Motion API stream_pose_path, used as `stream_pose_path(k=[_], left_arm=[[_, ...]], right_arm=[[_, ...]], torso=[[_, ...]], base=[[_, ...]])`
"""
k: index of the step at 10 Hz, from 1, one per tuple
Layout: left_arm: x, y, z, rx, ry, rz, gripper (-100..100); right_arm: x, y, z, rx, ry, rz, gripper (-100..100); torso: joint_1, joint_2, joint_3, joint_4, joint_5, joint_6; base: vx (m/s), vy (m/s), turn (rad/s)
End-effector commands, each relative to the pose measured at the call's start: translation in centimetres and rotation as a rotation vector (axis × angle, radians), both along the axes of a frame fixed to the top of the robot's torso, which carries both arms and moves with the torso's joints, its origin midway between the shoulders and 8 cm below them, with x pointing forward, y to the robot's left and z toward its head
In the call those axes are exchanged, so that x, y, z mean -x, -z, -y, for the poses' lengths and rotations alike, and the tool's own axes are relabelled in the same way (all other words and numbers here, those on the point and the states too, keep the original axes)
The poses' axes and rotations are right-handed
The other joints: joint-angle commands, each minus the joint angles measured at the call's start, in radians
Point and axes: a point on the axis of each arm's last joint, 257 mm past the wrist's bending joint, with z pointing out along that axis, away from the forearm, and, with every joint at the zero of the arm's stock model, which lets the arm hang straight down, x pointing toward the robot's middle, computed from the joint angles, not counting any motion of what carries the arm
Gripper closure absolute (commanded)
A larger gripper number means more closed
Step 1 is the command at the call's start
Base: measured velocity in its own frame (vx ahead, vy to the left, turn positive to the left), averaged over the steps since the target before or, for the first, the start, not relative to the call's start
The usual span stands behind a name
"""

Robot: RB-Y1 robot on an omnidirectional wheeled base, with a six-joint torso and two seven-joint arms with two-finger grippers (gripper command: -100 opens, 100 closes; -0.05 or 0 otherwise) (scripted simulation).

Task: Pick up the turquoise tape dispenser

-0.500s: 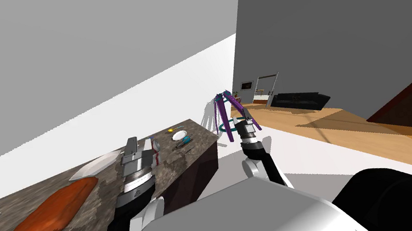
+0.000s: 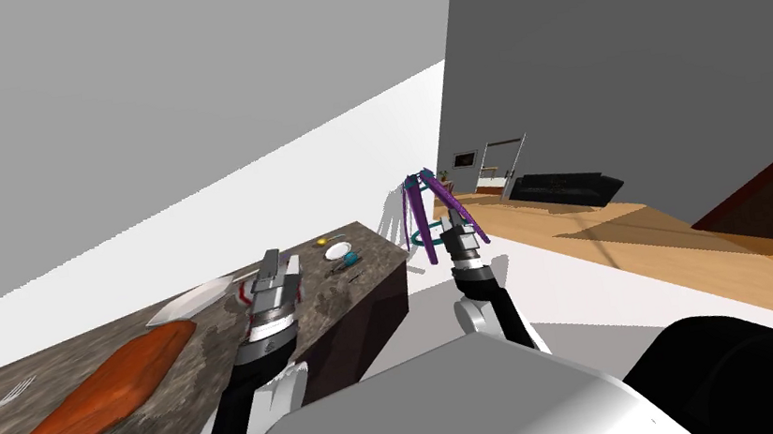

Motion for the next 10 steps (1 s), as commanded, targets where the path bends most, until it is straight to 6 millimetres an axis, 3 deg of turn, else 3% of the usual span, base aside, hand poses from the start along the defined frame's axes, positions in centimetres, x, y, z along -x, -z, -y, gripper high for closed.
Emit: stream_pose_path(k=[1,3,6,7,9,10], left_arm=[[-1.6,0.5,1.0,-0.017,0.037,-0.031,-100],[-2.7,0.9,1.5,-0.025,0.059,-0.052,-100],[-6.6,3.0,2.8,-0.045,0.110,-0.145,-100],[-6.9,2.5,3.0,-0.046,0.115,-0.134,-100],[-9.7,4.1,3.6,-0.055,0.138,-0.203,-100],[-10.1,3.8,3.8,-0.056,0.140,-0.205,-100]], right_arm=[[0.0,0.0,0.0,0.000,0.000,0.000,0],[0.0,0.0,0.0,0.000,0.000,0.000,0],[0.0,0.0,0.0,0.000,0.000,0.000,0],[0.0,0.0,0.0,0.000,0.000,0.000,0],[0.0,0.0,0.0,0.000,0.000,0.000,0],[0.0,0.0,0.0,0.000,0.000,0.000,0]], torso=[[0.000,0.000,0.000,0.000,0.000,0.000],[-0.001,0.002,0.001,0.000,0.000,0.000],[-0.001,-0.001,-0.001,0.000,0.000,0.000],[-0.002,0.000,0.000,0.000,0.000,0.000],[-0.001,-0.002,-0.001,0.000,0.000,0.000],[-0.002,-0.001,-0.001,0.000,0.000,0.000]], base=[[-0.114,-0.027,0.042],[-0.100,-0.023,0.033],[-0.081,-0.020,0.057],[-0.081,-0.028,0.024],[-0.074,-0.029,0.068],[-0.059,-0.039,0.032]])
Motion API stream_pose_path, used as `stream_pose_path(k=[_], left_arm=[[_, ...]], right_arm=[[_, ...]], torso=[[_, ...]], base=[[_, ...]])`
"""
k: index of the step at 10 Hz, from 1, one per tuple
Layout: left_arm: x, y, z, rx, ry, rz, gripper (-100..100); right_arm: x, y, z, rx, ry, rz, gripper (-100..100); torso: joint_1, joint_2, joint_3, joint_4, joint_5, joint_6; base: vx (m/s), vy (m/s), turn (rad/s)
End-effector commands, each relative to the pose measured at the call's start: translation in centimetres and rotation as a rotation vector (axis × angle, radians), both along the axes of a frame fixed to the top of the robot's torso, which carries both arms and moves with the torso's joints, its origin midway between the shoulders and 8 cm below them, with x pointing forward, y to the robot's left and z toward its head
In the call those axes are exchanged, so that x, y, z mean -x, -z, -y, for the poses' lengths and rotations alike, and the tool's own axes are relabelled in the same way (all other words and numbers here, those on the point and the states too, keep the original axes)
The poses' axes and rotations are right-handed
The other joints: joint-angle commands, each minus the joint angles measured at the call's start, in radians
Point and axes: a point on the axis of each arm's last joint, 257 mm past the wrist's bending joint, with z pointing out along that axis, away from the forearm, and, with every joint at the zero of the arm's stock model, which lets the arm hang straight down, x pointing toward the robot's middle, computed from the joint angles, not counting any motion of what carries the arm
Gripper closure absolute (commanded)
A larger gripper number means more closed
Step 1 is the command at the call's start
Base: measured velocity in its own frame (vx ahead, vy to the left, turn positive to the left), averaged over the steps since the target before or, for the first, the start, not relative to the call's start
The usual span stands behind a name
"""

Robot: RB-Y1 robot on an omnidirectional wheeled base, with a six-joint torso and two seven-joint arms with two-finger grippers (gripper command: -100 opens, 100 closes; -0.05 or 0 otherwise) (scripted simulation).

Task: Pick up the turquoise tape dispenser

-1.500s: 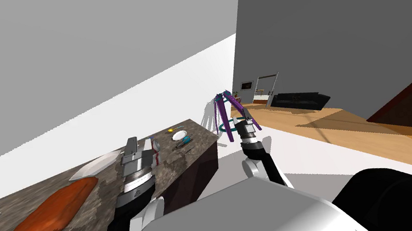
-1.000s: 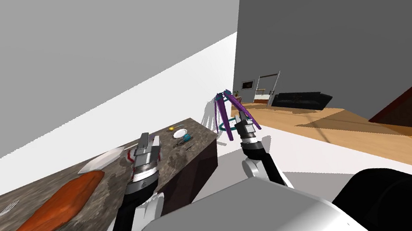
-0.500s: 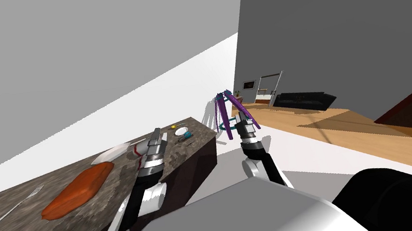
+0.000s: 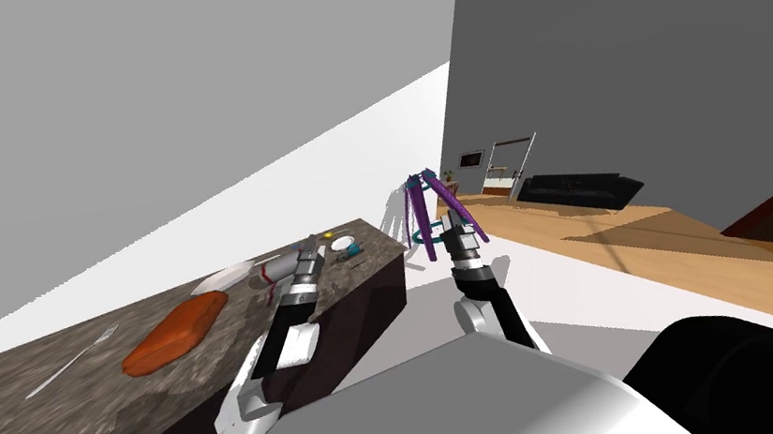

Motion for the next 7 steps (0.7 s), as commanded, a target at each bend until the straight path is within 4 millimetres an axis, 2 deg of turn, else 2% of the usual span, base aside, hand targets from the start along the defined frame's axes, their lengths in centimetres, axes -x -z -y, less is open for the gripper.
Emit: stream_pose_path(k=[1,2,3,4,5,6,7], left_arm=[[-1.8,0.8,0.2,-0.005,0.010,-0.045,-100],[-2.0,0.7,0.3,-0.006,0.010,-0.049,-100],[-3.7,1.7,0.3,-0.010,0.012,-0.094,-100],[-3.8,1.5,0.4,-0.011,0.013,-0.092,-100],[-5.4,2.4,0.4,-0.013,0.012,-0.138,-100],[-5.7,2.3,0.5,-0.014,0.013,-0.138,-100],[-7.3,3.3,0.3,-0.014,0.010,-0.183,-100]], right_arm=[[0.0,0.0,0.0,0.000,0.000,0.000,0],[0.0,0.0,0.0,0.000,0.000,0.000,0],[0.0,0.0,0.0,0.000,0.000,0.000,0],[0.0,0.0,0.0,0.000,0.000,0.000,0],[0.0,0.0,0.0,0.000,0.000,0.000,0],[0.0,0.0,0.0,0.000,0.000,0.000,0],[0.0,0.0,0.0,0.000,0.000,0.000,0]], torso=[[0.000,0.000,0.000,0.000,0.000,0.000],[0.000,0.000,0.000,0.000,0.000,0.000],[0.000,-0.001,-0.001,0.000,0.000,0.000],[0.000,-0.001,-0.001,0.000,0.000,0.000],[0.000,-0.002,-0.001,0.000,0.000,0.000],[0.000,-0.002,-0.001,0.000,0.000,0.000],[0.000,-0.002,-0.001,0.000,0.000,0.000]], base=[[-0.058,-0.034,0.072],[-0.046,-0.031,0.030],[-0.046,-0.036,0.061],[-0.039,-0.033,0.042],[-0.045,-0.043,0.074],[-0.037,-0.039,0.041],[-0.036,-0.043,0.086]])
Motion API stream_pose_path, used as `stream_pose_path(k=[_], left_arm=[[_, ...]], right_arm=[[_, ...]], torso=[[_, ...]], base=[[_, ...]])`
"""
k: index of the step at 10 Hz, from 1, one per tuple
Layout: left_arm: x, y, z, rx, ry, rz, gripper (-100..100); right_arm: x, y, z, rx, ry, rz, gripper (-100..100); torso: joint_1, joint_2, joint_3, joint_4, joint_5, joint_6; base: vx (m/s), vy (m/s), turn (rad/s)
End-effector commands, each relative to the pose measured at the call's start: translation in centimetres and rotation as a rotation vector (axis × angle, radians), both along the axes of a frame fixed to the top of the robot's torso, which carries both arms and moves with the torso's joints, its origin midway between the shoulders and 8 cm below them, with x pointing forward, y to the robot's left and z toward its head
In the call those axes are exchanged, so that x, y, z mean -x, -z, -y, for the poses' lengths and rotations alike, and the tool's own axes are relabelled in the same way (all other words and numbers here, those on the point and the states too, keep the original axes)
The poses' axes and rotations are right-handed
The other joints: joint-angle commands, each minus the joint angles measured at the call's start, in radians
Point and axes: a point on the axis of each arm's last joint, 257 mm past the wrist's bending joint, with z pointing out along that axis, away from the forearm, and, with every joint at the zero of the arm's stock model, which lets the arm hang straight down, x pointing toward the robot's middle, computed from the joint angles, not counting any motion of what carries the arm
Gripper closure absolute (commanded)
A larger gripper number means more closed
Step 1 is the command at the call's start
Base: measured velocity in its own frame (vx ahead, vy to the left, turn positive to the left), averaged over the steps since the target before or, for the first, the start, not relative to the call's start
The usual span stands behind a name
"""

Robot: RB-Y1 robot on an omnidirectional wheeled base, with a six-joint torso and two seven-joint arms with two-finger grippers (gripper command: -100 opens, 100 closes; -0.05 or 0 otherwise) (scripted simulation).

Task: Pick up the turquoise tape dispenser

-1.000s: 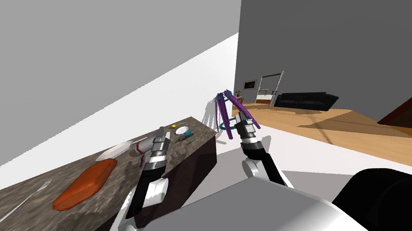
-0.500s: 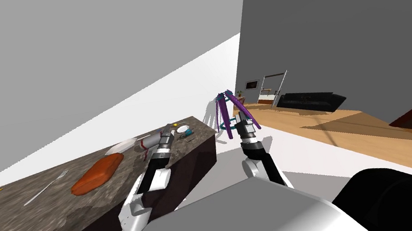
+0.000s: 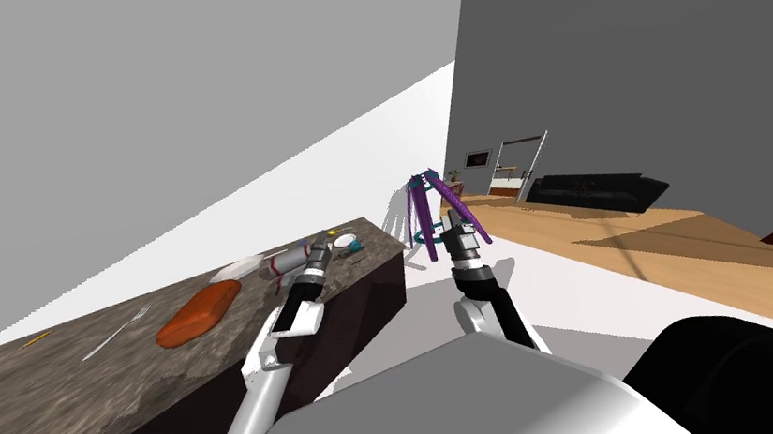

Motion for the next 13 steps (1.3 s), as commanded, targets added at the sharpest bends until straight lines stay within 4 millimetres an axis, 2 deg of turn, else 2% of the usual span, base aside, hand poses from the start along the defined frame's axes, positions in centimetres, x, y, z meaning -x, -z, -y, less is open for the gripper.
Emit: stream_pose_path(k=[1,6,8,9,12,13], left_arm=[[-1.1,0.4,-0.1,-0.001,-0.003,-0.031,-100],[-6.1,2.8,-1.0,0.008,-0.030,-0.169,-100],[-6.8,3.3,-1.0,0.004,-0.038,-0.194,-100],[-8.2,3.7,-1.4,0.012,-0.050,-0.237,-100],[-10.3,5.4,-2.3,0.020,-0.077,-0.315,-100],[-11.5,5.2,-2.6,0.035,-0.088,-0.342,-100]], right_arm=[[0.0,0.0,0.0,0.000,0.000,0.000,0],[0.0,0.0,0.0,0.000,0.000,0.000,0],[0.0,0.0,0.0,0.000,0.000,0.000,0],[0.0,0.0,0.0,0.000,0.000,0.000,0],[0.0,0.0,0.0,0.000,0.000,0.000,0],[0.0,0.0,0.0,0.000,0.000,0.000,0]], torso=[[0.000,0.000,0.000,0.000,0.000,0.000],[-0.001,-0.001,-0.001,0.000,0.000,0.000],[-0.001,-0.002,-0.001,0.000,0.000,0.000],[0.001,-0.003,-0.001,-0.001,0.000,0.000],[-0.001,-0.003,-0.002,-0.001,0.000,0.000],[-0.002,-0.003,-0.002,-0.001,0.000,0.000]], base=[[-0.025,-0.036,0.044],[-0.021,-0.051,0.073],[0.000,-0.036,0.022],[0.001,-0.043,0.076],[0.004,-0.060,0.081],[0.021,-0.076,0.101]])
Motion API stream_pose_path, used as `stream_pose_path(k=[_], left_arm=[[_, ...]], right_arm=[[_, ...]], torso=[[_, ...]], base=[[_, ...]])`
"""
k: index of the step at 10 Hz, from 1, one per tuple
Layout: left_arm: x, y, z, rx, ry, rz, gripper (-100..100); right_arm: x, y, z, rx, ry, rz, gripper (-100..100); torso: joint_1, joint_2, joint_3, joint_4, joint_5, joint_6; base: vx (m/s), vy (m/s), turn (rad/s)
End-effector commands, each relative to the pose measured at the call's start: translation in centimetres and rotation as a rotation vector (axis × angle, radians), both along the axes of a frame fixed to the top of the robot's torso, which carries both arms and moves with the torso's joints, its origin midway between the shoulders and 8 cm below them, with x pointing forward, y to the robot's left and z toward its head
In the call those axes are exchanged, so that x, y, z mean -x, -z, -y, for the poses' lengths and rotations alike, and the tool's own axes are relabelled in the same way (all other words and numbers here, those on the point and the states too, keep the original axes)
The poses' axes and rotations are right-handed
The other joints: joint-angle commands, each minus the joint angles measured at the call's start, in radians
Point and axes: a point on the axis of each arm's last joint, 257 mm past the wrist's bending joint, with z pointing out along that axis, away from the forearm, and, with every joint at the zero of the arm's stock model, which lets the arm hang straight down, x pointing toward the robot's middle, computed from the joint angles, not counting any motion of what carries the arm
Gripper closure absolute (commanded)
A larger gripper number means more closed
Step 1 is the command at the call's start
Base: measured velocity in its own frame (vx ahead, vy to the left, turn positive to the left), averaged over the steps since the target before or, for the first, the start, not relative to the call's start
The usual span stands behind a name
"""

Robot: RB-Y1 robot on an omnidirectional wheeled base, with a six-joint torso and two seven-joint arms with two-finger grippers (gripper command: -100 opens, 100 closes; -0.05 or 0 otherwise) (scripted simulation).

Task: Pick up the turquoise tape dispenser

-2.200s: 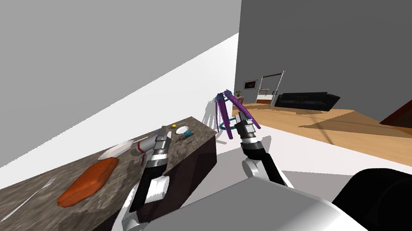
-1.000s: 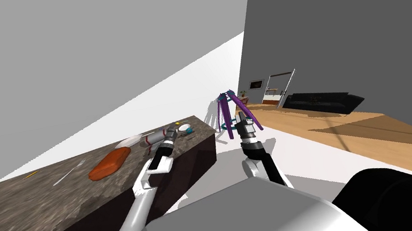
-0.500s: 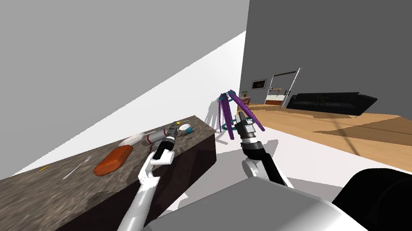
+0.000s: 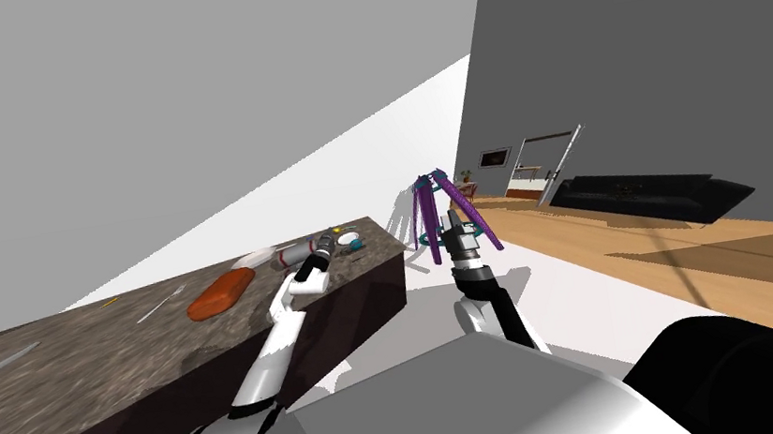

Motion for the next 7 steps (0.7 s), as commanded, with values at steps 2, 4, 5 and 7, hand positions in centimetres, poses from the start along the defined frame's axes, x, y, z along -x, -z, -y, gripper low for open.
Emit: stream_pose_path(k=[2,4,5,7], left_arm=[[-1.8,1.2,-1.4,0.020,-0.034,-0.081,-100],[-3.0,2.3,-2.3,0.036,-0.061,-0.142,-100],[-3.3,3.6,-2.7,0.033,-0.075,-0.183,-100],[-4.2,3.6,-3.2,0.052,-0.096,-0.225,-100]], right_arm=[[0.0,0.0,0.0,0.000,0.000,0.000,0],[0.0,0.0,0.0,0.000,0.000,0.000,0],[0.0,0.0,0.0,0.000,0.000,0.000,0],[0.0,0.0,0.0,0.000,0.000,0.000,0]], torso=[[0.001,0.000,0.000,0.000,0.000,0.000],[0.001,-0.001,-0.001,0.000,0.000,0.000],[0.001,-0.002,-0.001,0.000,0.000,0.000],[0.002,0.000,0.000,0.000,0.001,0.000]], base=[[0.029,-0.077,0.083],[0.038,-0.065,0.071],[0.044,-0.064,0.061],[0.026,-0.045,0.052]])
